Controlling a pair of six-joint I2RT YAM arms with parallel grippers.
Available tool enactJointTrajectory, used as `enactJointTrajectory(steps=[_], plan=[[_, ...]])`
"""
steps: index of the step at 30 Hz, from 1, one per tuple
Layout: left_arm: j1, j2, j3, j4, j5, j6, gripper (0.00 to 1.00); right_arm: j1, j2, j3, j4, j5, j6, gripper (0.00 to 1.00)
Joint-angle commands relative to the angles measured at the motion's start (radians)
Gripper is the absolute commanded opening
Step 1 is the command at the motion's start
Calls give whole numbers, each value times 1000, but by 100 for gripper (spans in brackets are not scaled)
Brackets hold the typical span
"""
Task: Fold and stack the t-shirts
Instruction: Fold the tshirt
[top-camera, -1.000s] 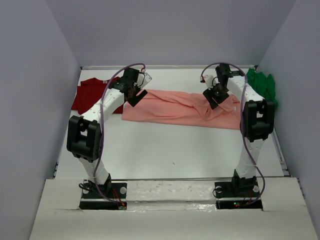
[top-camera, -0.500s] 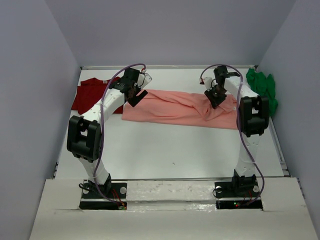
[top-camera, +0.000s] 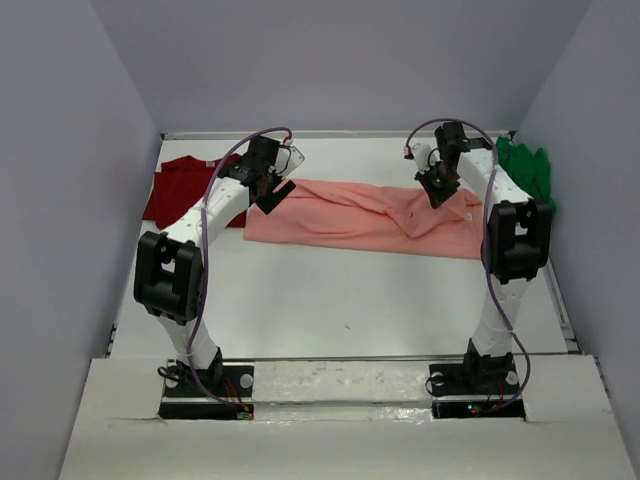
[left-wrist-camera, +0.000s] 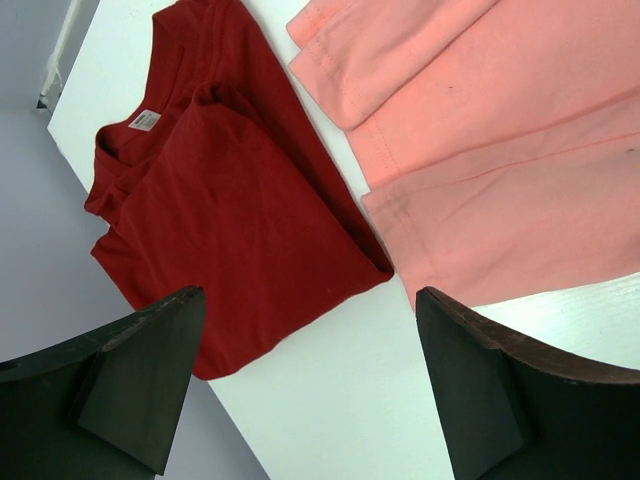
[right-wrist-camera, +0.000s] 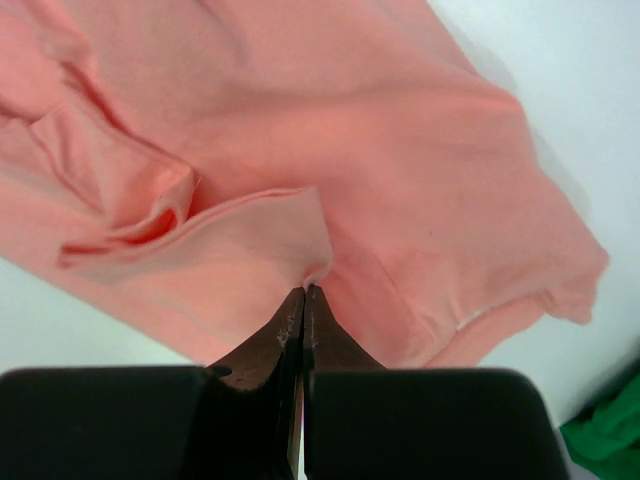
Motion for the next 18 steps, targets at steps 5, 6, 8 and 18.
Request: enactJointTrajectory(steps=[5,6,8,18], plan=[[-8,-79,-2,-4,-5,14,99,-8,-208,-78,-86,-55,-6,0],[-8,-80,-4,-8,-4,14,99,-8,-220,-94,-101,-64,-14,0],[-11,-90,-5,-6,-2,14,99,-8,-245,-143,-116,-67,-24,0],[-29,-87,-5,-14,-5,20,99,-8,-270,-324,-116,-44,-57,1]])
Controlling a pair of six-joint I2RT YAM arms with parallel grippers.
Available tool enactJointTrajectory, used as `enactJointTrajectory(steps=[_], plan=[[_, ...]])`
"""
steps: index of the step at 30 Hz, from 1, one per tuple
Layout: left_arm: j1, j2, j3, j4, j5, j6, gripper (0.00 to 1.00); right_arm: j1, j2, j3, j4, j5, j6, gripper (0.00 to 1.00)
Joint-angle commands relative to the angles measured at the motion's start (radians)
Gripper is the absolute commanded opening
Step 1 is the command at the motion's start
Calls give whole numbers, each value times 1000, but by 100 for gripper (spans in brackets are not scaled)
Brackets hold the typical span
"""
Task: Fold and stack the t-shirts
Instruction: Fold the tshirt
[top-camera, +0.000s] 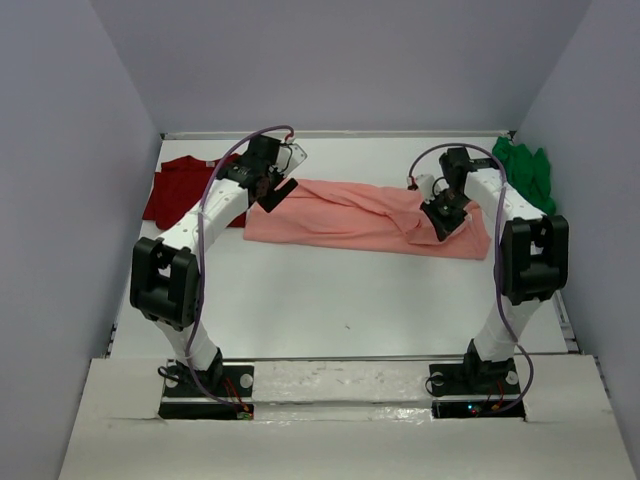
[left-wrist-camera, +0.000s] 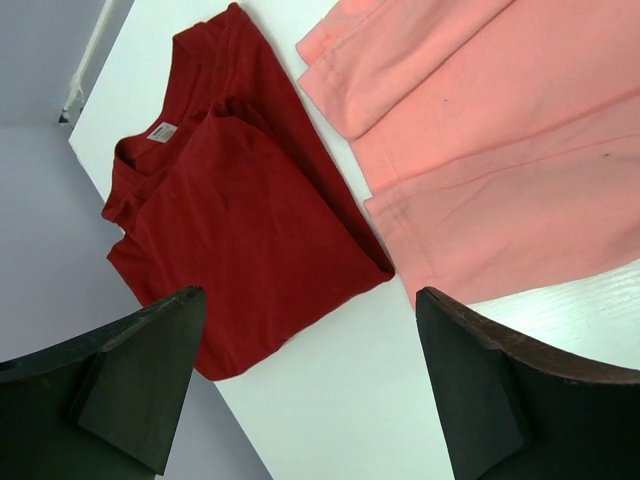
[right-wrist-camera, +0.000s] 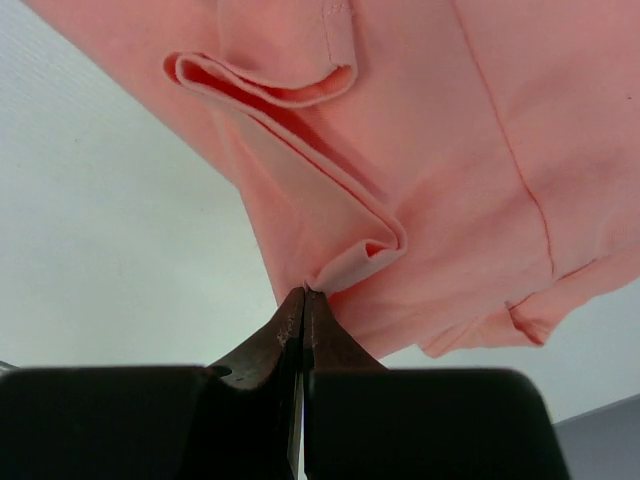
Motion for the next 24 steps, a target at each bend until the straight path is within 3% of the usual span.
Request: enactJointTrajectory(steps=[1,2,5,6,8,9,10,15,17,21,24], plan=[[-14,-45,-5,-14,-8,20,99,-8,-23,-39,-22,5,-26,6],[-17,-43,-5,-13,-11,20,99,-8,-18,-47,-22,9,-28,26],[-23,-38,-2,-14,-17,23,99,-8,-6,-59,-30,13,-35,46],[-25,-37,-2,-16,-22,25,99,-8,-1,-56,-50,3,-41,58],[-29,-32,-1,-19,-23,25,99,-8,3,-27,-71,-7,-46,68],[-31,-31,1,-20,-23,25,99,-8,2,-19,-80,-5,-48,79],[-33,-28,2,-23,-25,25,99,-8,0,-1,-84,-4,-51,82],[-39,-23,9,-26,-33,25,99,-8,2,103,-133,-74,-51,79],[-39,-22,7,-26,-33,26,99,-8,0,134,-124,-83,-39,71],[-37,-21,1,-22,-37,28,99,-8,19,160,-6,-68,24,46],[-39,-23,1,-23,-37,29,99,-8,83,217,-4,-115,47,41]])
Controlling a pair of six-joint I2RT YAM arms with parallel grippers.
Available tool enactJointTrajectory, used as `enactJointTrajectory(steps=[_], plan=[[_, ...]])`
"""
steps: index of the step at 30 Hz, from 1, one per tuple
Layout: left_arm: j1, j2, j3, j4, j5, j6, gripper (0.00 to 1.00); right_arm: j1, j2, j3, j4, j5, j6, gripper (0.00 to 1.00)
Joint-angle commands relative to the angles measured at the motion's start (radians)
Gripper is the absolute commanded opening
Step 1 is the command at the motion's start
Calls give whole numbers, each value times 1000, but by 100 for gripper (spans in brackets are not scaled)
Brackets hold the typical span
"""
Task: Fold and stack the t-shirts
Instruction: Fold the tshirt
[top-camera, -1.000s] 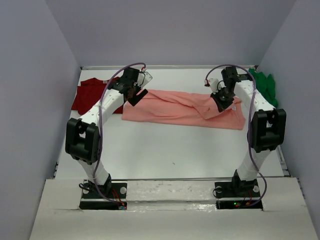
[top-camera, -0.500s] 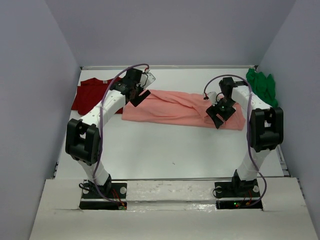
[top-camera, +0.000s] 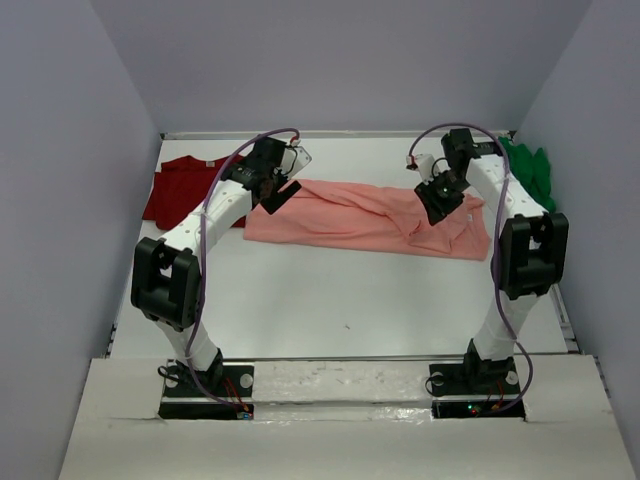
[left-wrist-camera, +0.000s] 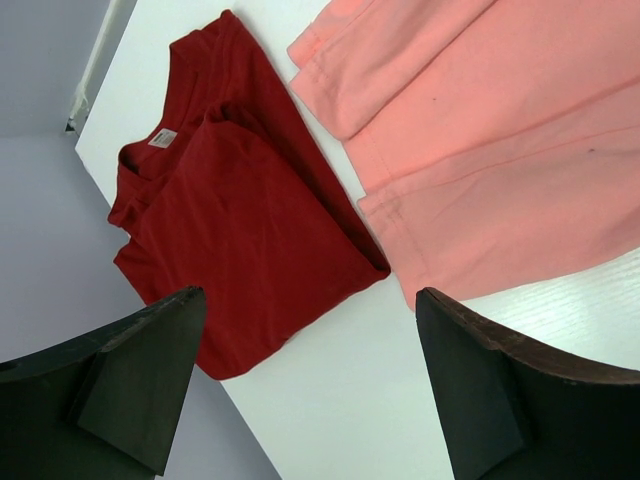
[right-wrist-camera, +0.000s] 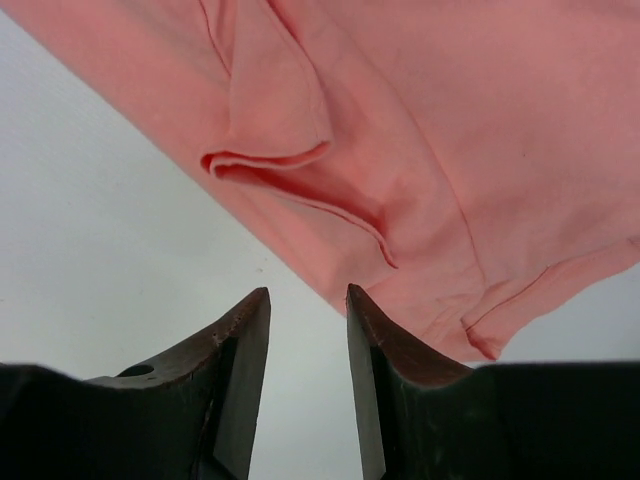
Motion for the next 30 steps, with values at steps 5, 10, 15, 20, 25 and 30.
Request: enactJointTrajectory(steps=[5,10,15,20,25,30], plan=[[-7,-23,-7,-10,-21,17,99,-8,147,123,18,-116,62,38],[-7,-26,-13,-6,-32,20,99,-8,189,141,48,-121,71,38],[-5,-23,-17,-3,-40,22,99,-8,195,145,94,-81,79,37],[-5,-17,-13,-8,-41,23,99,-8,219,161,95,-101,79,36],[-8,-12,-8,-13,-41,22,99,3,276,207,3,-231,62,34],[-10,-12,-8,-14,-41,22,99,26,293,218,-115,-328,18,34]])
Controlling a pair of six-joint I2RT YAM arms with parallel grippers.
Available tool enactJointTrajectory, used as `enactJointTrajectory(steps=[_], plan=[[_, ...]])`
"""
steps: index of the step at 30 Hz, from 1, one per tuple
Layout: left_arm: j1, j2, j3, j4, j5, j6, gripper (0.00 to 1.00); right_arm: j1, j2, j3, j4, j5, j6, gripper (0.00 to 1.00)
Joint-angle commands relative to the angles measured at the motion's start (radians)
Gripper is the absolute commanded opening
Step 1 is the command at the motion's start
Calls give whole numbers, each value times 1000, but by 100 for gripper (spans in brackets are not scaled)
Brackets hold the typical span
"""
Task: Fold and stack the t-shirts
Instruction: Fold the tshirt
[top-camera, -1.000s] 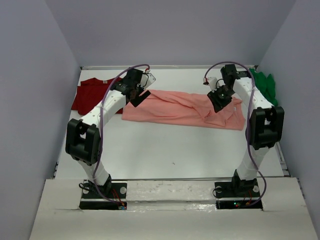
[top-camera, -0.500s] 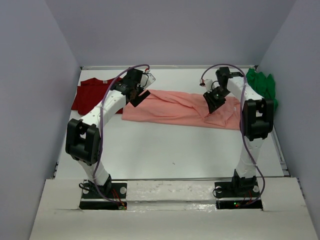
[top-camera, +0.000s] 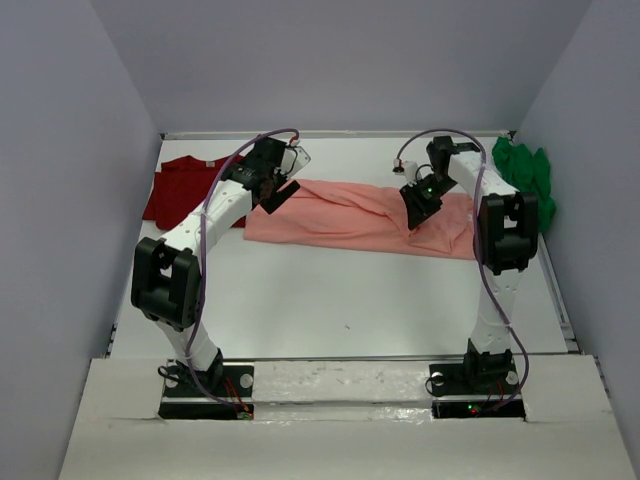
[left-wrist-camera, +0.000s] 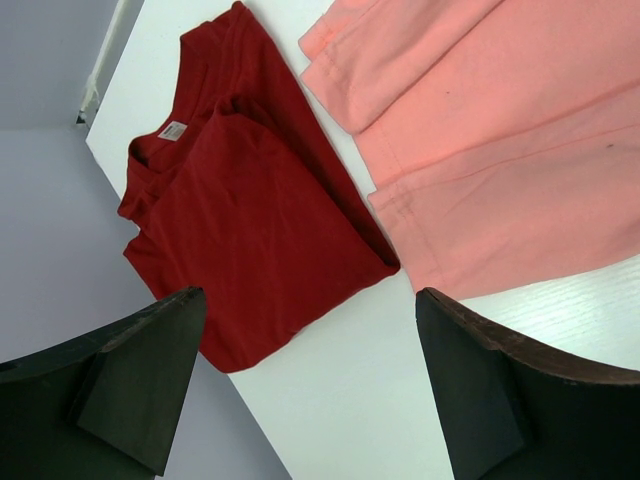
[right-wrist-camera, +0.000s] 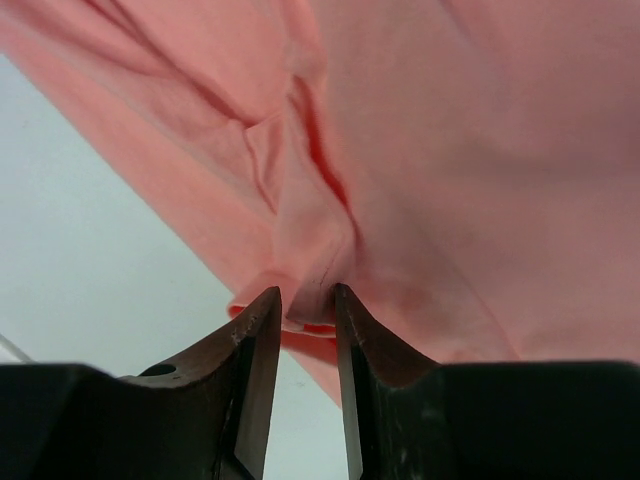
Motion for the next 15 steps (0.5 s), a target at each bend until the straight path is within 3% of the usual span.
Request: enactJointTrajectory(steps=[1,11,15], plan=[[-11,-13,-10,-16,-15,16,99,28,8,43,-135,-144,-51,34],[-14,-14,-10,-16,-18,18,99,99,-72,-21,-324,-260,-140,34],[-20,-10,-4,-21,-18,18,99,99,-113,-11,-319,-249,-140,34]])
